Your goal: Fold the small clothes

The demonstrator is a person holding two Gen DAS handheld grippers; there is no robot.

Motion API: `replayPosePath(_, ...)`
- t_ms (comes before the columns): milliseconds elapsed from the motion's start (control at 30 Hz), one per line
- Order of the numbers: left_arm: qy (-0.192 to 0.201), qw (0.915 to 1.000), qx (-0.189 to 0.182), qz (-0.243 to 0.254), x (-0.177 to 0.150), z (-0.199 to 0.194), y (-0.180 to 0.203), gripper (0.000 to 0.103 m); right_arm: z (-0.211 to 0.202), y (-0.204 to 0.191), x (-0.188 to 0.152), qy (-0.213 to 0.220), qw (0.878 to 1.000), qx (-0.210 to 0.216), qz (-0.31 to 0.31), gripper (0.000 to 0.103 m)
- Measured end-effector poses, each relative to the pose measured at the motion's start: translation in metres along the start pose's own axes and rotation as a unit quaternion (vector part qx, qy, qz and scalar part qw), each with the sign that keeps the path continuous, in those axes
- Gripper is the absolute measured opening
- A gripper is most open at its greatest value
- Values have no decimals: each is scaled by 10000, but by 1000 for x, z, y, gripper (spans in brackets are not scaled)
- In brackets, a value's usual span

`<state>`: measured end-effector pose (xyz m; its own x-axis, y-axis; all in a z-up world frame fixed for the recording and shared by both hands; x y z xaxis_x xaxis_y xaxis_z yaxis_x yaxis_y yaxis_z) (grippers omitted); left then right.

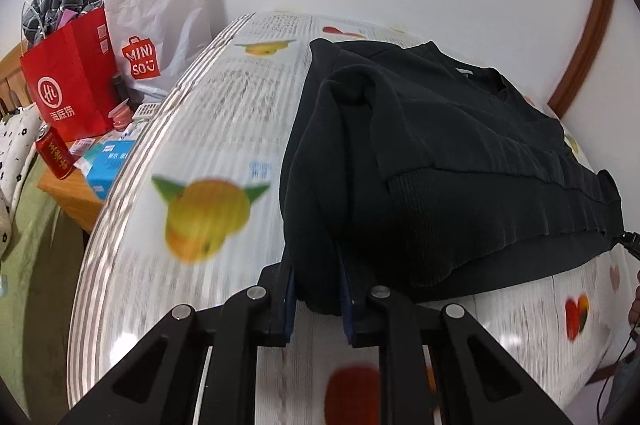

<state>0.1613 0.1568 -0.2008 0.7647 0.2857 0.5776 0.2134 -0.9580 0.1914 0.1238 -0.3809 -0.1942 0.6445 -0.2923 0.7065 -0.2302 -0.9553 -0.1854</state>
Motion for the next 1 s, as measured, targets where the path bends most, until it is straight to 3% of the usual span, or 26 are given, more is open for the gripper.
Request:
replayPosePath(233, -87, 9998, -159, 68, -26, -17, 7, 19, -31, 13, -35, -60, 9999, -160, 16, 16)
replayPosePath(300, -73, 9999, -95, 22, -27, -21, 4, 26, -38, 17, -40, -138, 9993, -333, -9, 23)
replayPosePath(433, 204, 9996, -146, -100, -19, -40, 0, 30, -64, 10, -37, 81, 9973, -642, -350, 30)
replayPosePath(500, 364, 9989, -279, -99, -15, -51, 4, 45, -77, 2, -32, 275, 9961, -669, -510, 38)
replayPosePath(567, 492, 9973, -530, -100, -12, -60, 11, 47, -87, -8, -30, 434, 9955, -597, -593, 45)
replayPosePath(733, 512, 9950, -850, 67, -13, -68, 32, 48, -83, -33, -27, 470, 9953, -412, -745, 45)
replayPosePath(1000, 280, 9951, -932, 174, -21, -51, 46, 48, -55, -37, -28, 347, 9967, -425, -599, 45)
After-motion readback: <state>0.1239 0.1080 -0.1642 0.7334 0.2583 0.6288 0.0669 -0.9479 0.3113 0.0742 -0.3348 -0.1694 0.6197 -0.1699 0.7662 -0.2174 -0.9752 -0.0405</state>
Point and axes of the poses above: each gripper's, at about its wrist camera, not at the fingertips, and z roughly the way its jaws point, y to its right, x to its top, the point moved 8 cm from there along z, roughly the way its jaws point, and after that the axes turned 7 degrees about -z, right-handed, at the moved point
